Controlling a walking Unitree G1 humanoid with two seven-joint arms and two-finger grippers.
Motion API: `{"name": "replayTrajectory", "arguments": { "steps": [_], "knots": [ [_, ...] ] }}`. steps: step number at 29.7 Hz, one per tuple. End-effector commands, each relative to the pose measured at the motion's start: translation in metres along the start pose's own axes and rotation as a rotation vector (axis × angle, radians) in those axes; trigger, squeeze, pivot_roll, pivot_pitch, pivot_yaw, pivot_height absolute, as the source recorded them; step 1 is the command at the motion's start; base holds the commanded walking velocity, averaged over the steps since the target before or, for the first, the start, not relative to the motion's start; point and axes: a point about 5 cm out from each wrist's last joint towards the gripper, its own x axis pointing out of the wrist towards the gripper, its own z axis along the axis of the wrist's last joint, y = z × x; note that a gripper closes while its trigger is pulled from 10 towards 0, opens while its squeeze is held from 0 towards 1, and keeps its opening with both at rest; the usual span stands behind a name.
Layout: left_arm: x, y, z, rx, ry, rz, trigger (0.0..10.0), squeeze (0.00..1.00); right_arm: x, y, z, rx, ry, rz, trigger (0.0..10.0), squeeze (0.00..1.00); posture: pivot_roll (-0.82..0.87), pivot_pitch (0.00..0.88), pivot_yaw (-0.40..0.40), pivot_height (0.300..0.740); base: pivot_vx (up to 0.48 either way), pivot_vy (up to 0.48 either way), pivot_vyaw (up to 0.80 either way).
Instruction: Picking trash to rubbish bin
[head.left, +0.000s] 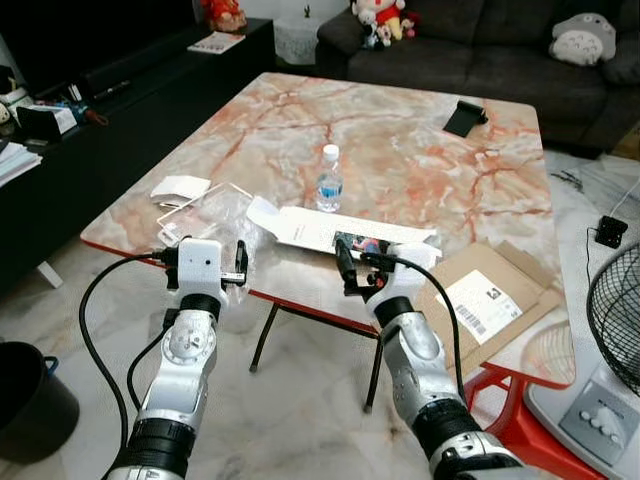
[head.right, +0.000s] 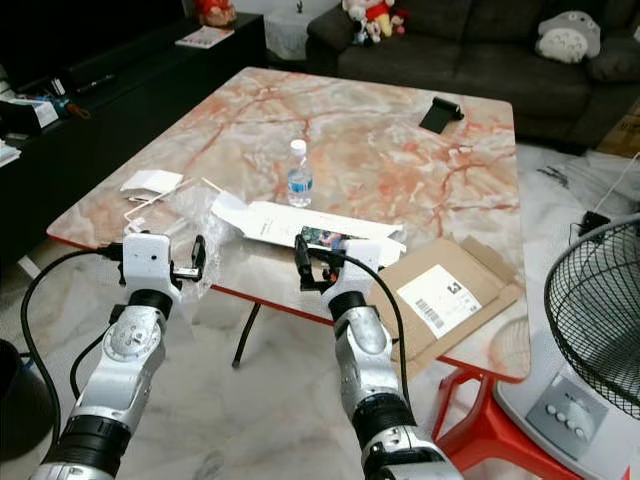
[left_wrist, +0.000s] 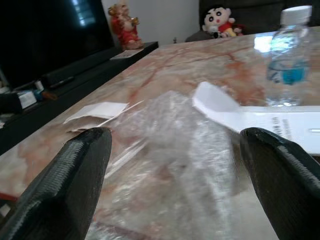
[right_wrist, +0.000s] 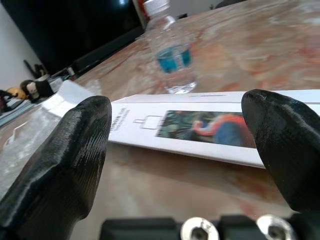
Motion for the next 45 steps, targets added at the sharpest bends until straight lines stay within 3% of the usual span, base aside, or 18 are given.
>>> {"name": "replayTrajectory", "arguments": {
  "steps": [1, 19, 22, 30, 45],
  "knots": [
    [0.003, -0.001, 0.004, 0.025, -0.005, -0.006, 10.0, 0.0, 0.001, 0.0, 0.002, 0.004, -0.006, -0.002, 10.0, 0.0, 0.06, 0.111, 0.014, 0.74, 0.0, 0.0, 0.0],
    [0.01, 0.009, -0.011, 0.132, 0.105, -0.009, 10.0, 0.0, 0.001, -0.001, 0.002, 0.004, -0.003, -0.003, 10.0, 0.0, 0.06, 0.111, 0.011, 0.74, 0.0, 0.0, 0.0],
    [0.007, 0.001, -0.028, 0.143, 0.187, -0.079, 10.0, 0.0, 0.001, 0.0, 0.002, 0.002, -0.003, 0.002, 10.0, 0.0, 0.06, 0.11, 0.01, 0.74, 0.0, 0.0, 0.0],
    [0.003, -0.008, -0.04, 0.14, 0.253, -0.11, 10.0, 0.0, 0.001, 0.0, 0.002, 0.0, 0.0, 0.004, 10.0, 0.0, 0.06, 0.111, 0.009, 0.74, 0.0, 0.0, 0.0],
    [0.012, -0.001, -0.029, 0.136, 0.195, -0.008, 10.0, 0.0, 0.0, 0.0, 0.0, 0.003, 0.007, 0.008, 10.0, 0.0, 0.06, 0.11, 0.006, 0.74, 0.0, 0.0, 0.0]
  ]
}}
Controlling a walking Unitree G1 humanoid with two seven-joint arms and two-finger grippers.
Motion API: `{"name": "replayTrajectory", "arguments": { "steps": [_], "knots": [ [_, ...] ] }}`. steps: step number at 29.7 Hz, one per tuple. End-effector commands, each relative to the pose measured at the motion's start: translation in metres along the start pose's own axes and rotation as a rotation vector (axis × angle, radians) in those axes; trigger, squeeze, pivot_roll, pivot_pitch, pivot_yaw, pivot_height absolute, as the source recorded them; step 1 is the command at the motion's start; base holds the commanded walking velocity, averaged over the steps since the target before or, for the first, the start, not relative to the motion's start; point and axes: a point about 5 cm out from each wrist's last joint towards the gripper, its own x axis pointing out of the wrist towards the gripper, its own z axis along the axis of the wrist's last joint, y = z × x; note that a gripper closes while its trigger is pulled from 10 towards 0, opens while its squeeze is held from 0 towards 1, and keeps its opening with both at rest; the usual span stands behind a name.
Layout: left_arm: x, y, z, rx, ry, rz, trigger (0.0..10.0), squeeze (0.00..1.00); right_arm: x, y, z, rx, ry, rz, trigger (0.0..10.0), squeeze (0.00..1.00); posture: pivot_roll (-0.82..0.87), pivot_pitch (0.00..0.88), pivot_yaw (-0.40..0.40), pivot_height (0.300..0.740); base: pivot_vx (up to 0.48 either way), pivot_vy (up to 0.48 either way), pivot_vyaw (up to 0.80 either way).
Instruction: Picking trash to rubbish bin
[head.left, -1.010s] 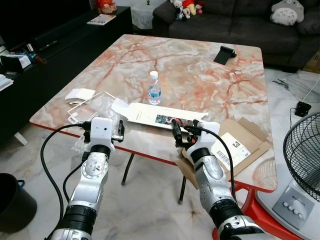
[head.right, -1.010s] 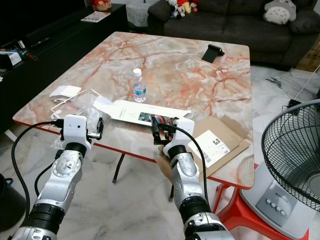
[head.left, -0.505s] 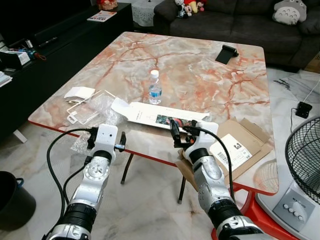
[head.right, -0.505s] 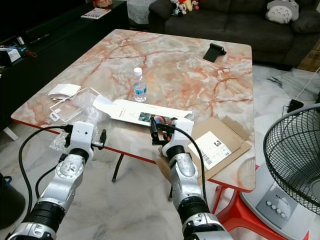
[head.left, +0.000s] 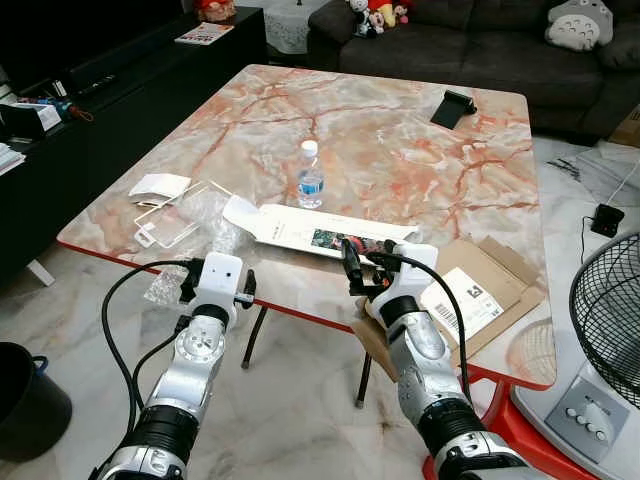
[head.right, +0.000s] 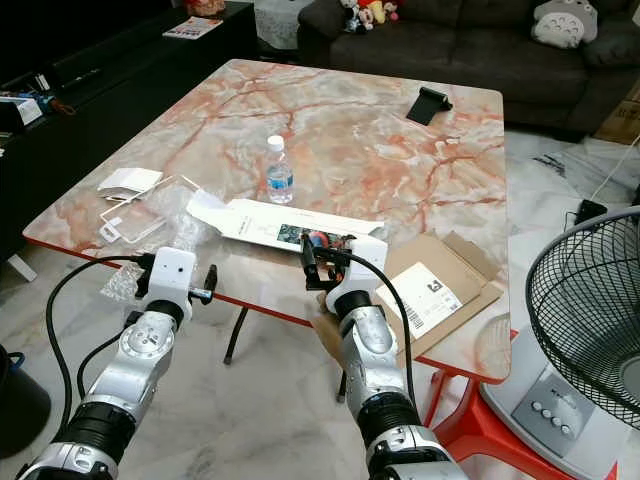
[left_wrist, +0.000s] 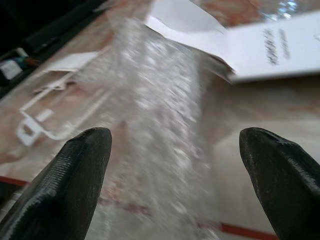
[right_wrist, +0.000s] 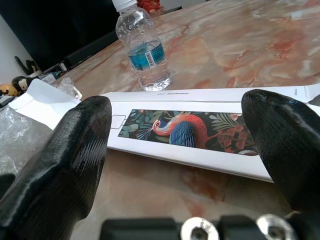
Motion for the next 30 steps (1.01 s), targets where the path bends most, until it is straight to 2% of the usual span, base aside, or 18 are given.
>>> {"name": "replayTrajectory", "arguments": {
  "steps": [1, 6, 7, 8, 9, 12, 30],
  "knots": [
    [0.002, 0.004, 0.001, 0.001, 0.004, 0.039, 10.0, 0.0, 0.001, 0.0, 0.001, 0.002, 0.002, 0.005, 10.0, 0.0, 0.06, 0.109, 0.006, 0.74, 0.0, 0.0, 0.0],
    [0.003, 0.0, 0.001, -0.001, 0.007, 0.022, 9.8, 0.0, 0.001, -0.001, 0.002, 0.001, 0.001, 0.0, 10.0, 0.0, 0.06, 0.108, 0.006, 0.74, 0.0, 0.0, 0.0],
    [0.002, 0.0, 0.0, -0.001, 0.008, 0.021, 9.1, 0.0, 0.001, -0.001, 0.002, 0.0, 0.001, 0.0, 10.0, 0.0, 0.05, 0.105, 0.007, 0.74, 0.0, 0.0, 0.0],
    [0.002, 0.0, 0.0, -0.002, 0.009, 0.021, 9.1, 0.0, 0.001, -0.001, 0.002, 0.0, 0.001, 0.0, 10.0, 0.0, 0.05, 0.105, 0.007, 0.74, 0.0, 0.0, 0.0],
    [0.002, -0.002, 0.0, -0.023, 0.011, 0.006, 0.0, 0.0, 0.001, -0.001, 0.002, 0.0, 0.0, 0.001, 10.0, 0.0, 0.05, 0.105, 0.009, 0.74, 0.0, 0.0, 0.0],
    [0.002, -0.007, 0.0, -0.027, 0.012, -0.027, 0.0, 0.0, 0.001, -0.001, 0.002, 0.0, -0.002, 0.001, 10.0, 0.0, 0.05, 0.099, 0.011, 0.74, 0.0, 0.0, 0.0],
    [0.002, -0.002, -0.006, 0.006, 0.054, 0.001, 0.0, 0.0, 0.0, 0.0, 0.001, 0.004, -0.004, 0.004, 10.0, 0.0, 0.06, 0.083, 0.018, 0.74, 0.0, 0.0, 0.0]
  ]
}}
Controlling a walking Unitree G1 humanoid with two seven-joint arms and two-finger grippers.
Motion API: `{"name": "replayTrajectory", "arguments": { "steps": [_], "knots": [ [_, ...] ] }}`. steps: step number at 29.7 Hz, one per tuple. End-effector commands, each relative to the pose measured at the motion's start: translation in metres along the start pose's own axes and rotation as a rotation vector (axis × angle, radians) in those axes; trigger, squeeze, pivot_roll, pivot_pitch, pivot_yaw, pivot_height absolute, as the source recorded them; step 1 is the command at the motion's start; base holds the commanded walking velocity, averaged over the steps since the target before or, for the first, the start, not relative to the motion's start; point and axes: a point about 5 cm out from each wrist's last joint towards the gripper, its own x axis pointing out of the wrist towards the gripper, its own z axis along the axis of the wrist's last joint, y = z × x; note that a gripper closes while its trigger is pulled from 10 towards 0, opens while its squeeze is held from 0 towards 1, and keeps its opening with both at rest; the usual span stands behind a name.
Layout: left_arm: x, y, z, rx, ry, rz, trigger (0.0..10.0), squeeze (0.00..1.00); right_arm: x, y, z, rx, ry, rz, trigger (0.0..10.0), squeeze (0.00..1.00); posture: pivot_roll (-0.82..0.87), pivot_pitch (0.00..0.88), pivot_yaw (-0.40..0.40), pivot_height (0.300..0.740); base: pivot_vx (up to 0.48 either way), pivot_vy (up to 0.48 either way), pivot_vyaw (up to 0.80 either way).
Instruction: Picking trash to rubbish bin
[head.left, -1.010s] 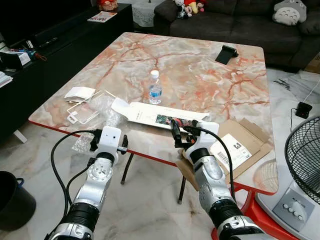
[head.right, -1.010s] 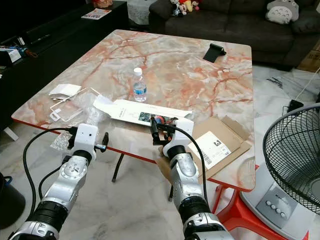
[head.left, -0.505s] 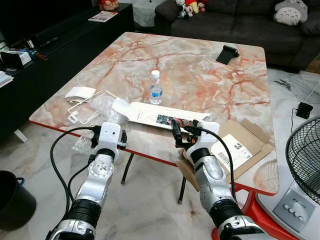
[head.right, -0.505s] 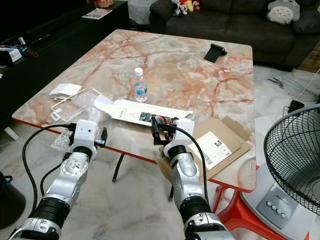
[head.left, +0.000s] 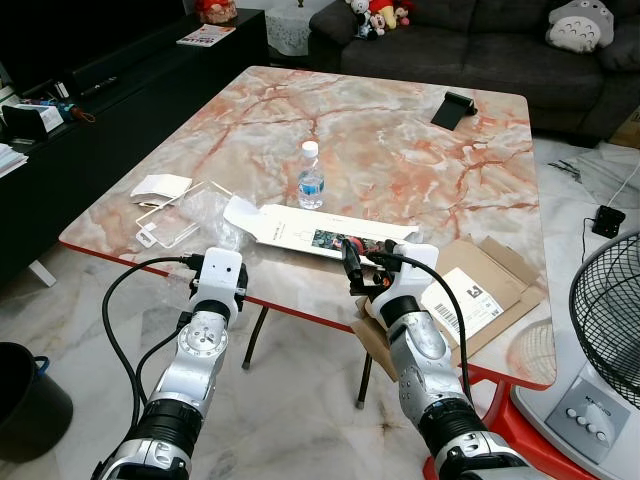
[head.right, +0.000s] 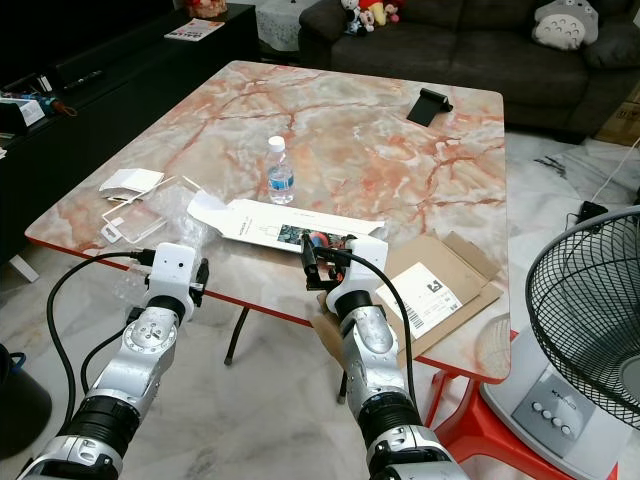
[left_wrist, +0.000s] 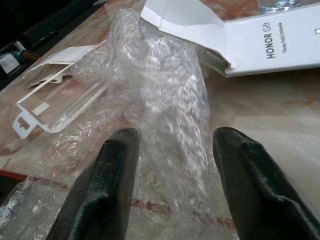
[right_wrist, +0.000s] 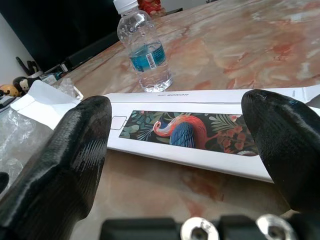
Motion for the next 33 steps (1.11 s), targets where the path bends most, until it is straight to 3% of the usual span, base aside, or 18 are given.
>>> {"name": "replayTrajectory", "arguments": {
  "steps": [1, 13, 21, 28, 32, 33],
  "knots": [
    [0.001, 0.002, -0.003, 0.013, 0.027, 0.013, 0.0, 0.0, 0.0, 0.001, 0.001, 0.007, -0.004, 0.005, 10.0, 0.0, 0.06, 0.083, 0.017, 0.74, 0.0, 0.0, 0.0],
    [0.001, 0.002, -0.006, 0.022, 0.054, 0.023, 0.0, 0.0, 0.001, 0.0, 0.002, 0.004, -0.003, 0.005, 10.0, 0.0, 0.06, 0.092, 0.011, 0.74, 0.0, 0.0, 0.0],
    [0.002, 0.012, -0.001, 0.025, 0.037, 0.116, 0.0, 0.0, 0.001, 0.001, 0.001, 0.004, 0.0, 0.009, 10.0, 0.0, 0.06, 0.097, 0.01, 0.74, 0.0, 0.0, 0.0],
    [0.001, 0.025, 0.002, 0.093, 0.024, 0.228, 0.0, 0.0, 0.002, 0.001, 0.002, 0.005, -0.003, 0.009, 10.0, 0.0, 0.06, 0.101, 0.012, 0.74, 0.0, 0.0, 0.0],
    [0.001, 0.036, 0.016, 0.171, -0.053, 0.323, 0.0, 0.0, 0.001, 0.002, 0.001, 0.006, -0.002, 0.012, 10.0, 0.0, 0.06, 0.103, 0.01, 0.74, 0.0, 0.0, 0.0],
    [0.001, 0.041, 0.023, 0.211, -0.083, 0.368, 3.0, 0.0, 0.001, 0.002, 0.001, 0.008, 0.0, 0.011, 10.0, 0.0, 0.06, 0.104, 0.01, 0.74, 0.0, 0.0, 0.0]
  ]
}}
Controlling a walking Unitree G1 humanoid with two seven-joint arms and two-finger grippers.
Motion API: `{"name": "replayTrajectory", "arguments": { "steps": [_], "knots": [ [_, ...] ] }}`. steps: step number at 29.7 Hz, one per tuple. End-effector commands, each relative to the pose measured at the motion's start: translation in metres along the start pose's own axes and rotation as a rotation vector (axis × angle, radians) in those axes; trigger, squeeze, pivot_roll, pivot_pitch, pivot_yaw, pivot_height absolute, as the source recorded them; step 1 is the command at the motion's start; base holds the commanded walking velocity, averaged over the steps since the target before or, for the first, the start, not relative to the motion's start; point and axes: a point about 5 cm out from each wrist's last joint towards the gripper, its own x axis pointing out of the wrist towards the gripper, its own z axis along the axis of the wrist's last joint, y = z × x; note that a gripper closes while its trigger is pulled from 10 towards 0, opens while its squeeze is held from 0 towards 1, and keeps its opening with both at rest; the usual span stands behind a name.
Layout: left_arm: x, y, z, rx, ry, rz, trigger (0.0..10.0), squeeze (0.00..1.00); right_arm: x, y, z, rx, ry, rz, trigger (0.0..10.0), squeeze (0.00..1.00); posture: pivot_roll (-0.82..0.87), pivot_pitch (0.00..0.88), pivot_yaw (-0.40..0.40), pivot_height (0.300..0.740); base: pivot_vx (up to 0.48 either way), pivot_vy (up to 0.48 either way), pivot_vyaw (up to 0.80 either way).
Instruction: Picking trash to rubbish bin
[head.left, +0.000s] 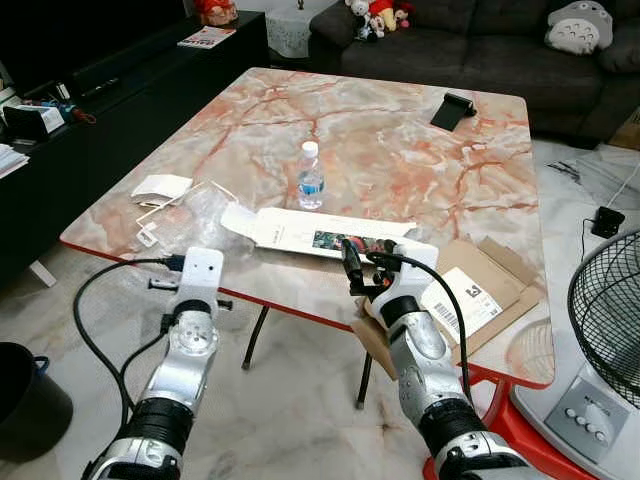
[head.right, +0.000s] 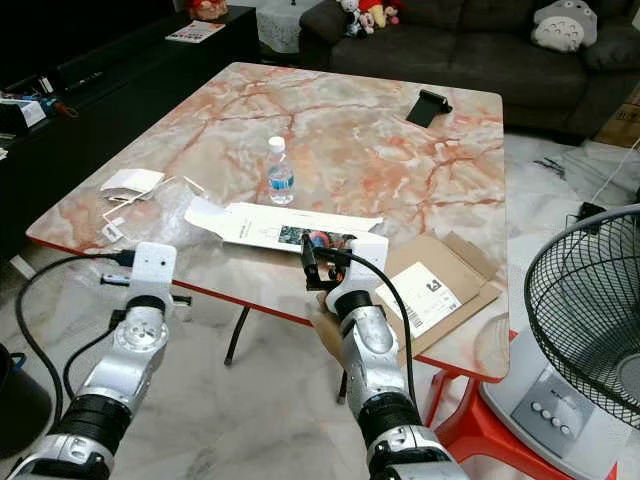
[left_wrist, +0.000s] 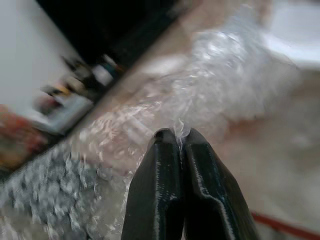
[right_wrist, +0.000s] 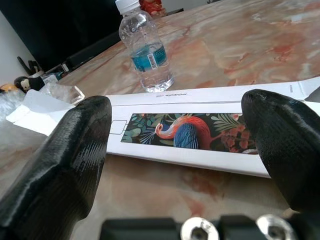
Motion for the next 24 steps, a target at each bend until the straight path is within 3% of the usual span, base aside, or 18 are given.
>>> {"name": "replayTrajectory", "arguments": {
  "steps": [1, 2, 12, 15, 24],
  "knots": [
    [0.004, 0.011, 0.015, 0.049, -0.073, 0.081, 4.4, 0.0, 0.001, 0.002, 0.001, 0.008, 0.001, 0.008, 10.0, 0.0, 0.06, 0.105, 0.011, 0.74, 0.0, 0.0, 0.0],
    [0.005, 0.012, 0.018, 0.053, -0.093, 0.09, 9.8, 0.0, 0.001, 0.002, 0.001, 0.008, 0.002, 0.009, 10.0, 0.0, 0.06, 0.105, 0.011, 0.74, 0.0, 0.0, 0.0],
    [0.004, 0.031, 0.052, 0.111, -0.284, 0.253, 10.0, 0.0, 0.002, 0.004, 0.001, 0.012, -0.001, 0.014, 10.0, 0.0, 0.06, 0.101, 0.014, 0.74, 0.0, 0.0, 0.0],
    [0.001, 0.04, 0.063, 0.09, -0.35, 0.313, 10.0, 0.0, 0.002, 0.005, 0.001, 0.014, -0.002, 0.014, 10.0, 0.0, 0.07, 0.1, 0.013, 0.74, 0.0, 0.0, 0.0],
    [-0.009, 0.042, 0.105, 0.086, -0.582, 0.311, 10.0, 0.0, 0.003, 0.006, 0.003, 0.017, -0.008, 0.019, 10.0, 0.0, 0.07, 0.098, 0.012, 0.74, 0.0, 0.0, 0.0]
  ]
}}
